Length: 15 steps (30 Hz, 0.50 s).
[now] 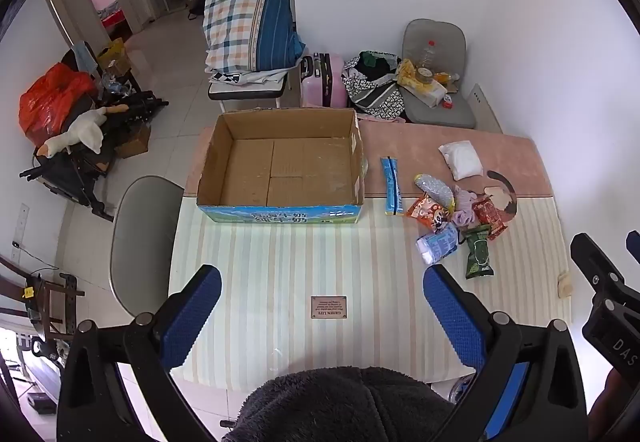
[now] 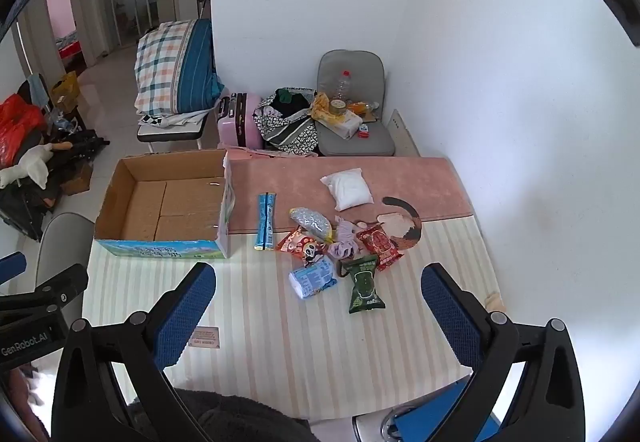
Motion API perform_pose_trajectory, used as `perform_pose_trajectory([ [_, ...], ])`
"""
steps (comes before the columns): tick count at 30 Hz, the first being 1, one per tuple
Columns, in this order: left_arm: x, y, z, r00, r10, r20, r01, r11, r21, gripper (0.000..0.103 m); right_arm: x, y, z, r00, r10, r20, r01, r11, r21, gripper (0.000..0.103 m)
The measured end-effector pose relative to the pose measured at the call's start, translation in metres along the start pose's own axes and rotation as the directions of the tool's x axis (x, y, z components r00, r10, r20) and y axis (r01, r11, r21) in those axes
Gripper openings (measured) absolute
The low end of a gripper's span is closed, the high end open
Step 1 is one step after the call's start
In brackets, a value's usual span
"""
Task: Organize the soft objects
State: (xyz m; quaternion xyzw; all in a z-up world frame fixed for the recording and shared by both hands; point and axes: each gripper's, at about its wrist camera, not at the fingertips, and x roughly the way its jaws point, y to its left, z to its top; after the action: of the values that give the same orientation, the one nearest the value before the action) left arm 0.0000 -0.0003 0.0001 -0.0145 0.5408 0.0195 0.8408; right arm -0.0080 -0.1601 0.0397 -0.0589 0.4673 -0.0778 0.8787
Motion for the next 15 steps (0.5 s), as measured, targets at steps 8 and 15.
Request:
perform_pose_trajectory([
  [8,0.001,-0.001,0.001,1.0,-0.008,-0.005,0.008,1.0,-0.005,0.103,-0.005,-0.001,-0.002,1.0,0.01,0.011,-0.01,1.0,-0.002,0.103],
  [15,-0.011,0.003,0.008,1.0,-0.012,0.004,0.012,1.0,-0.003,0.103,-0.013,-0.007,-0.003,0.999,0.024,0.028,-0.024,1.0,-0.004,0.103],
])
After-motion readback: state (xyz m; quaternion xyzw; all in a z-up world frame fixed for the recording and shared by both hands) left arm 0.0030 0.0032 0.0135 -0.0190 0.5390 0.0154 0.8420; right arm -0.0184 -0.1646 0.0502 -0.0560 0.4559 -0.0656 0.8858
